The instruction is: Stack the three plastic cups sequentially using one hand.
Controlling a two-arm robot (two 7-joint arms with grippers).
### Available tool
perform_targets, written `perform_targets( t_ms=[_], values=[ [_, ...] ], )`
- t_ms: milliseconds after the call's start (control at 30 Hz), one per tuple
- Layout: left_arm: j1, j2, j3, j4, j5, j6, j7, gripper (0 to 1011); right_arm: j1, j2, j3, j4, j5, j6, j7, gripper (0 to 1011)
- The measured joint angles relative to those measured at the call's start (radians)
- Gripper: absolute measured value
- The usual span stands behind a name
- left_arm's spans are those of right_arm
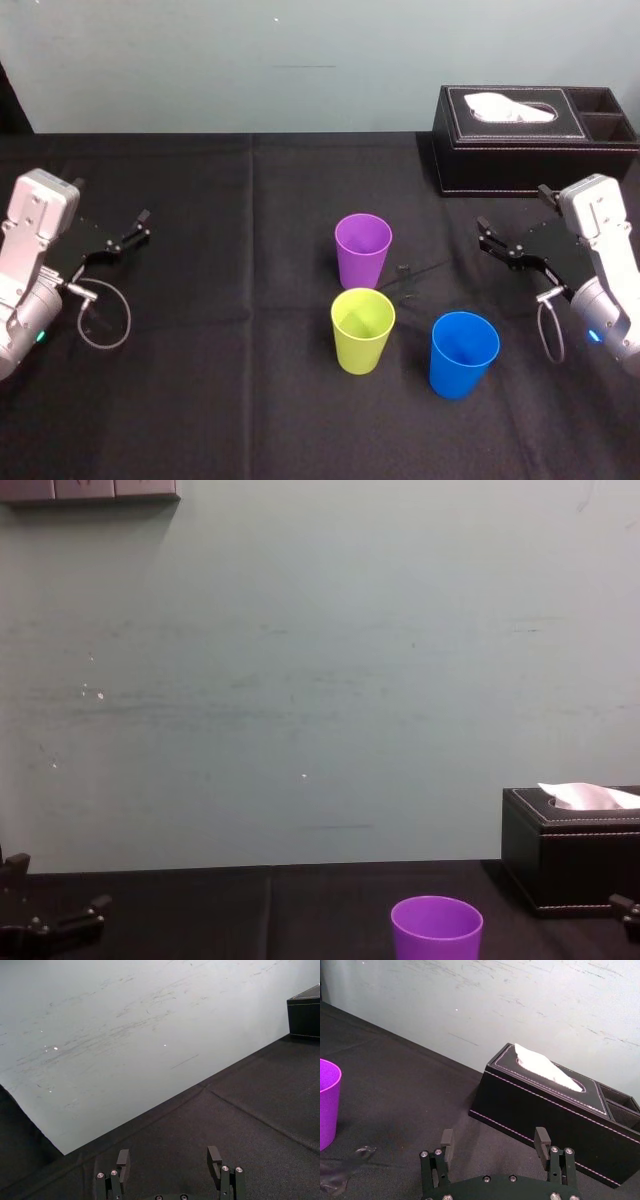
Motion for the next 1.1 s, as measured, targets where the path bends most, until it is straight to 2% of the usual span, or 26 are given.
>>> perform_targets(
  t_ms=[1100],
  values=[
    [0.0,0.0,0.0,0.0,0.0,0.0,0.0,1011,0.0,0.0,0.0,0.0,0.0,0.0,0.0,1003]
  ],
)
